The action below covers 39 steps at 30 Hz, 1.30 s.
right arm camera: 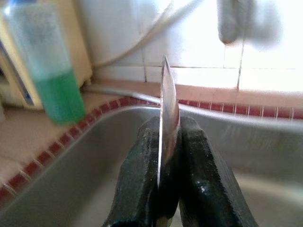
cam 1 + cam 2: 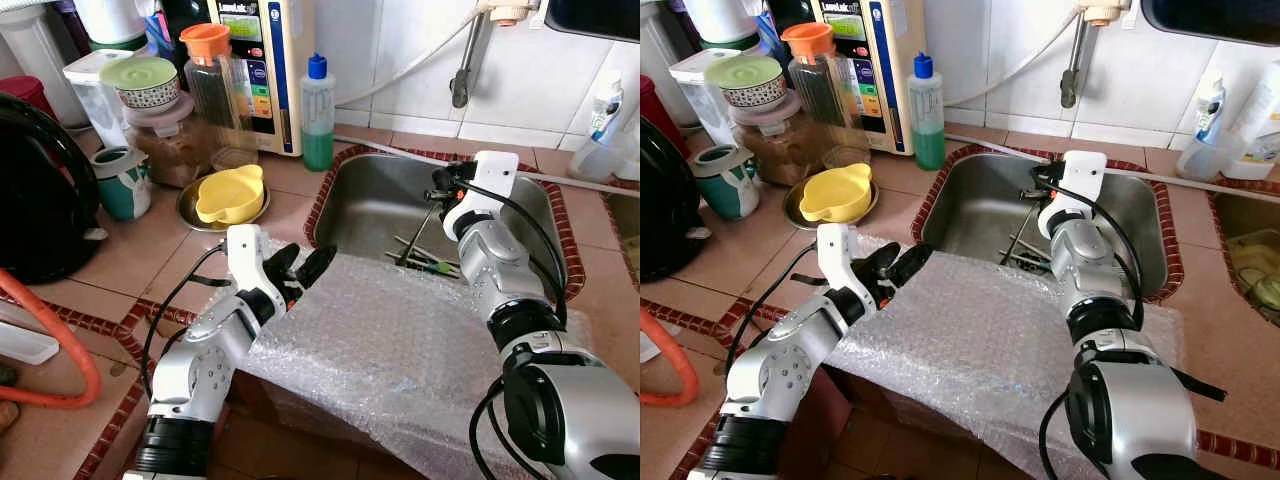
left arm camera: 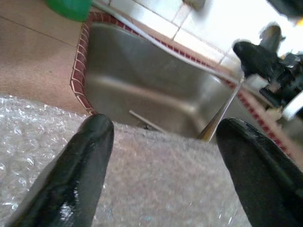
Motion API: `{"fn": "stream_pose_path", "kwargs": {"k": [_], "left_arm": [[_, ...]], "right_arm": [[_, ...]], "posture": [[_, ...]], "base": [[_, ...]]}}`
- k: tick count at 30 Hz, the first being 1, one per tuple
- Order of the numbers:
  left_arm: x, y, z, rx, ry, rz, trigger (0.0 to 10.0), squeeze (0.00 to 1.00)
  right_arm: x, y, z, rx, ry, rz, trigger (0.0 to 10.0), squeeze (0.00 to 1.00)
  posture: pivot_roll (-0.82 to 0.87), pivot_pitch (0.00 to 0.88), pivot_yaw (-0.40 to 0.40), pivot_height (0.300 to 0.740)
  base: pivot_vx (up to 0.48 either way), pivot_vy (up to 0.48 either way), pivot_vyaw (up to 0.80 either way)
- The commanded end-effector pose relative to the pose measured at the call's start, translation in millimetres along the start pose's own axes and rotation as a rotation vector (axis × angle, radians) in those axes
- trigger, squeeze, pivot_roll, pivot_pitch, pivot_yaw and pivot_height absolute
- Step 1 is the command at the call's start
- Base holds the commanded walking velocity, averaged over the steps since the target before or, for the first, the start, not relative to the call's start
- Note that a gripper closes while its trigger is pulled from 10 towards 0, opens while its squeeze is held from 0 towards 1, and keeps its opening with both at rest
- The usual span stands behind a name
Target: Kitchen organization
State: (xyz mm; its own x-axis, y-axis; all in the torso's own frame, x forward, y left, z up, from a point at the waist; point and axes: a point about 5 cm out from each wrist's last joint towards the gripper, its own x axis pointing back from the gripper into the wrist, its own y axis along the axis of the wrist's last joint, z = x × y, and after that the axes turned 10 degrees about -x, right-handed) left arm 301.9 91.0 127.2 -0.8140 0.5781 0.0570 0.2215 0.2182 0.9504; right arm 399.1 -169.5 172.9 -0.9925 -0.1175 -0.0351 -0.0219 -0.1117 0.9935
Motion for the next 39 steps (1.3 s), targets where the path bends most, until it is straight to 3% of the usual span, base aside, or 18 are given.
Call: {"fn": "stream_pose_path", "kwargs": {"k": [1,3,4,5,7,9,16,20,21,22,23,25,39], "left_arm": [[1.6,4,-4.9,-0.081,-0.033,-0.004,10.0,0.0],[1.6,4,-4.9,-0.081,-0.033,-0.004,10.0,0.0],[2.2,4,-5.9,-0.124,-0.037,-0.002,10.0,0.0],[2.2,4,-5.9,-0.124,-0.037,-0.002,10.0,0.0],[3.3,5,-6.2,-0.18,-0.033,0.0,10.0,0.0],[4.4,6,-6.9,-0.257,-0.037,0.0,10.0,0.0],[7.1,4,-8.1,-0.341,-0.051,0.005,10.0,0.0],[7.1,3,-9.2,-0.358,-0.056,0.005,10.0,0.0],[7.1,3,-9.5,-0.361,-0.057,0.005,10.0,0.0],[7.0,3,-9.4,-0.362,-0.058,0.004,10.0,0.0],[7.1,4,-8.1,-0.33,-0.048,-0.003,10.0,0.0],[7.4,5,-5.7,-0.293,-0.032,-0.011,10.0,0.0],[4.7,6,-5.3,-0.308,-0.04,-0.013,10.0,0.0]], "right_arm": [[-6.1,12,13.7,0.241,0.068,-0.034,10.0,0.0],[-6.1,12,13.7,0.241,0.068,-0.034,10.0,0.0],[-6.4,11,15.4,0.355,0.085,-0.028,10.0,0.0],[-6.4,11,15.4,0.355,0.085,-0.028,10.0,0.0],[-4.7,6,14.4,0.52,0.108,-0.016,10.0,0.0],[-1.4,-2,14.6,0.571,0.173,0.019,10.0,0.0],[7.1,-23,3.9,0.75,0.209,0.118,10.0,0.0],[12.6,-34,-3.7,0.807,0.216,0.171,10.0,0.0],[14.2,-36,-5.5,0.818,0.216,0.184,10.0,0.06],[15.0,-38,-6.5,0.816,0.217,0.192,10.0,0.95],[15.4,-39,-5.9,0.803,0.221,0.196,10.0,1.0],[15.4,-40,-3.7,0.784,0.232,0.194,10.0,1.0],[16.7,-43,-0.4,0.764,0.245,0.19,10.0,1.0]], "posture": [[0.13,0.032,0.057,0.74],[0.13,0.032,0.057,0.74],[0.13,0.032,0.057,0.74],[0.13,0.032,0.057,0.74],[0.13,0.032,0.055,0.74],[0.13,0.032,0.055,0.74],[0.15,0.027,0.052,0.74],[0.15,0.027,0.053,0.74],[0.15,0.027,0.053,0.74],[0.15,0.027,0.054,0.74],[0.14,0.029,0.058,0.74],[0.14,0.03,0.06,0.74],[0.13,0.032,0.068,0.74]], "base": [[0.0,0.0,0.0],[0.0,0.0,0.0],[0.0,0.0,0.0],[0.0,0.0,0.0],[0.0,0.0,0.0],[0.0,0.0,0.0],[0.0,0.0,0.0],[0.0,0.0,0.0],[0.0,0.0,0.0],[0.0,0.0,0.0],[0.0,0.0,0.0],[0.0,0.0,0.0],[0.0,0.0,0.0]]}}
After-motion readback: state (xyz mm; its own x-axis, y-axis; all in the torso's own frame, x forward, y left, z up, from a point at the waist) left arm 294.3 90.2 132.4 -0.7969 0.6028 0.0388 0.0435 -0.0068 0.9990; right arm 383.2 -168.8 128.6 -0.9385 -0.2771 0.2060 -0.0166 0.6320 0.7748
